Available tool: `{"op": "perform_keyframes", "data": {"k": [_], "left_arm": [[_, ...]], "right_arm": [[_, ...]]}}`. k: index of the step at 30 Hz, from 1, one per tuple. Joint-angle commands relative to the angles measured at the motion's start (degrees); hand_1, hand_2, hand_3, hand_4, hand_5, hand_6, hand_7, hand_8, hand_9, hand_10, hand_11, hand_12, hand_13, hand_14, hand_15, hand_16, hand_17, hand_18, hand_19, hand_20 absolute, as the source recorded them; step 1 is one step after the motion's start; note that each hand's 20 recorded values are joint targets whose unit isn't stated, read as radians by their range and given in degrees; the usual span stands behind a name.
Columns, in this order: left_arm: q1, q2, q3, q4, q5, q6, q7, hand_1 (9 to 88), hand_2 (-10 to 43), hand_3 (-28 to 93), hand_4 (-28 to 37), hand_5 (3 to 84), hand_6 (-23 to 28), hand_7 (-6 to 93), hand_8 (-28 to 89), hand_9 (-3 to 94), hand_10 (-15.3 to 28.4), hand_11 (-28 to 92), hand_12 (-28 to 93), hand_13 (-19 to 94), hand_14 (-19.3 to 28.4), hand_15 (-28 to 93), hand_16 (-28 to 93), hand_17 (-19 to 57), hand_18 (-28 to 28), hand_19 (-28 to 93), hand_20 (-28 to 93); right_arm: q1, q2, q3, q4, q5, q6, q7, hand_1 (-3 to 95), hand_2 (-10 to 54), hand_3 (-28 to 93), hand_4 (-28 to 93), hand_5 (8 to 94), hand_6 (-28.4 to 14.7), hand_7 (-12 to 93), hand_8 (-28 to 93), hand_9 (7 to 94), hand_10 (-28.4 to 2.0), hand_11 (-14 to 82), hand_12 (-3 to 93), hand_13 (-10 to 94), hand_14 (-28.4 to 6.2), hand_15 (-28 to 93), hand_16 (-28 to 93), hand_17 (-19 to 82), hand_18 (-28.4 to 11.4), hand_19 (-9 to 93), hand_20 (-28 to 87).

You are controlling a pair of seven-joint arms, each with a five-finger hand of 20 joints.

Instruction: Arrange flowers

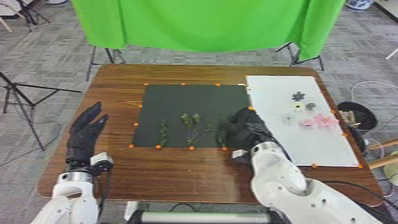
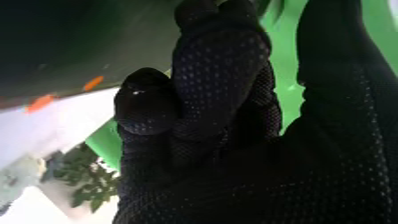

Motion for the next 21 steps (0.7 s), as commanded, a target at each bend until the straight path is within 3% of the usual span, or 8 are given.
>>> {"op": "perform_keyframes", "data": {"k": [1, 11, 15, 21], "left_arm": [[0.76, -0.24, 0.0, -0.48, 0.03, -0.18, -0.24, 38.0, -9.5, 69, -10.5, 34.2, 0.8, 21.1, -10, 23.3, 8.6, 16, 14, 27, 12.7, 15, 2, 6.4, 10.1, 9, 16], [0.86, -0.12, 0.04, -0.44, -0.03, -0.05, -0.32, 38.0, -9.5, 69, -10.7, 34.4, 0.8, 21.1, -10, 23.4, 8.7, 16, 14, 27, 12.6, 15, 2, 6.4, 10.1, 9, 16], [0.58, -0.19, 0.21, -0.26, 0.14, -0.55, -0.67, 38.0, -9.5, 69, -10.7, 34.3, 0.8, 21.1, -10, 23.5, 8.7, 16, 14, 27, 12.7, 15, 2, 6.3, 10.1, 9, 16], [-0.07, -0.17, 0.51, 0.0, 0.33, -0.67, -0.94, 38.0, -9.5, 69, -10.5, 34.3, 0.8, 21.1, -10, 23.5, 8.7, 16, 14, 27, 12.7, 15, 2, 6.2, 10.1, 9, 16]], "right_arm": [[3.83, 3.43, -0.26, -2.26, 1.64, -4.08, -2.39, 41.3, -9.5, 57, -8, 70.3, -2.1, 22, -11, 87.3, -14.4, 26.3, 19.3, 94, -3.4, 45, 29, 72, -5.7, 84, 37], [4.66, 4.34, 0.5, -5.16, 8.08, -2.53, -6.68, 38.8, -9.5, 59, -7, 70.0, -1.8, 22, -10, 85.6, -14.5, 24.2, 19.0, 94, -3.6, 44, 31, 70, -6.4, 86, 37], [4.8, 4.03, 0.06, -4.78, 12.88, -5.94, -9.93, 35.5, -9.5, 60, -7, 68.4, -2.0, 21, -10, 81.4, -14.7, 17.7, 17.5, 94, -4.2, 43, 32, 68, -7.9, 88, 36], [5.65, 3.35, -0.22, -3.36, 19.28, -13.06, -12.33, 27.4, 2.8, 58, -9, 63.8, -3.5, 16, -9, 70.7, -15.6, 9.4, 14.6, 92, -5.6, 45, 33, 65, -10.1, 92, 34]]}}
